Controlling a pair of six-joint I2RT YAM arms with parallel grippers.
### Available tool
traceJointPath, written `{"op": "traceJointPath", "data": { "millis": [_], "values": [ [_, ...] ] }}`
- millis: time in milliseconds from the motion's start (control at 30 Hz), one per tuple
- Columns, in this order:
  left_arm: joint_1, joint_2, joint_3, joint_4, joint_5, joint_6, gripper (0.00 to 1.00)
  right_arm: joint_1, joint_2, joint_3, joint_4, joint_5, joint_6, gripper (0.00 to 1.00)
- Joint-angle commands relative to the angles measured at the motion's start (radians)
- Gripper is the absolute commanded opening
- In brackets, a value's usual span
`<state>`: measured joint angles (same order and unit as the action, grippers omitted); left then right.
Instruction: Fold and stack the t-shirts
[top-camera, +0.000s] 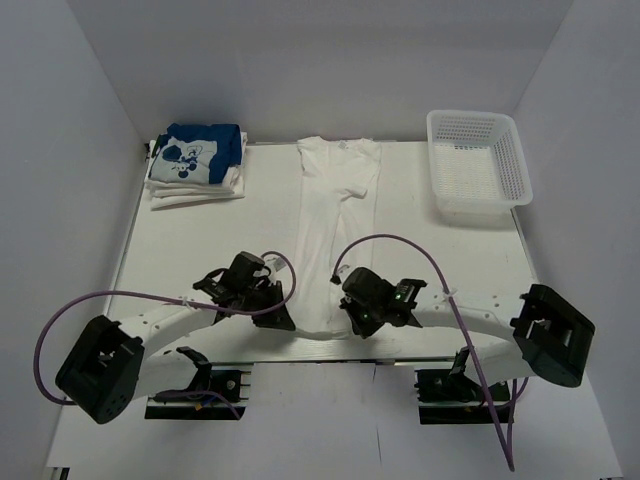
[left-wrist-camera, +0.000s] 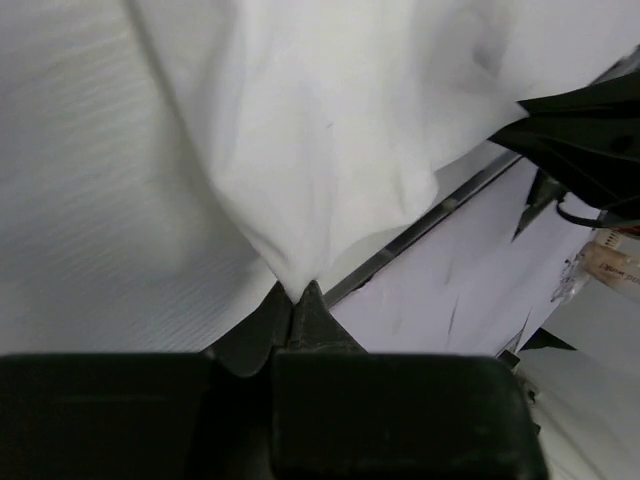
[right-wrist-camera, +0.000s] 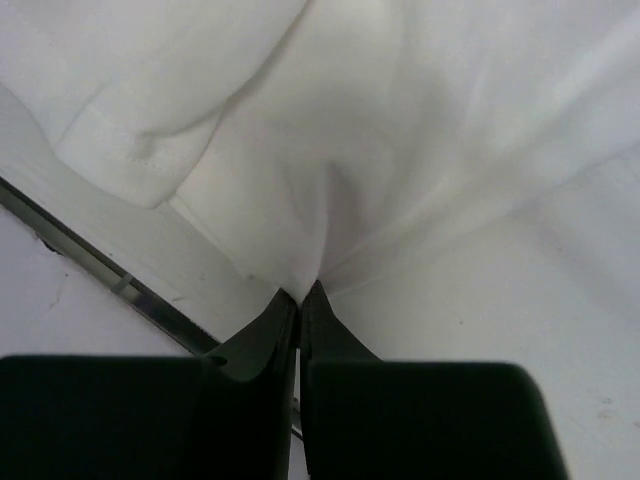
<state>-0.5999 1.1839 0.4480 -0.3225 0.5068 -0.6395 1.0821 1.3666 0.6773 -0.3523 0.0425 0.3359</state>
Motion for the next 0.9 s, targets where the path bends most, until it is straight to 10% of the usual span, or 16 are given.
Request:
{"op": "traceJointPath", "data": {
  "millis": [0, 367, 867],
  "values": [
    [-0.005, -0.056, 0.073, 0.011, 0.012, 0.021, 0.00, -0.001, -0.061, 0.025, -0.034, 0.039, 0.009, 0.00],
    [0.022, 0.114, 0.305, 0.158, -0.223, 0.061, 0.00, -0.139, 0.040, 0.225, -0.001, 0.404, 0.090, 0.00],
    [0.129, 0.499, 0.768, 0.188, -0.252, 0.150, 0.00, -0.373, 0.347, 0.553, 0.104, 0.447, 0.014, 0.00]
  ]
}}
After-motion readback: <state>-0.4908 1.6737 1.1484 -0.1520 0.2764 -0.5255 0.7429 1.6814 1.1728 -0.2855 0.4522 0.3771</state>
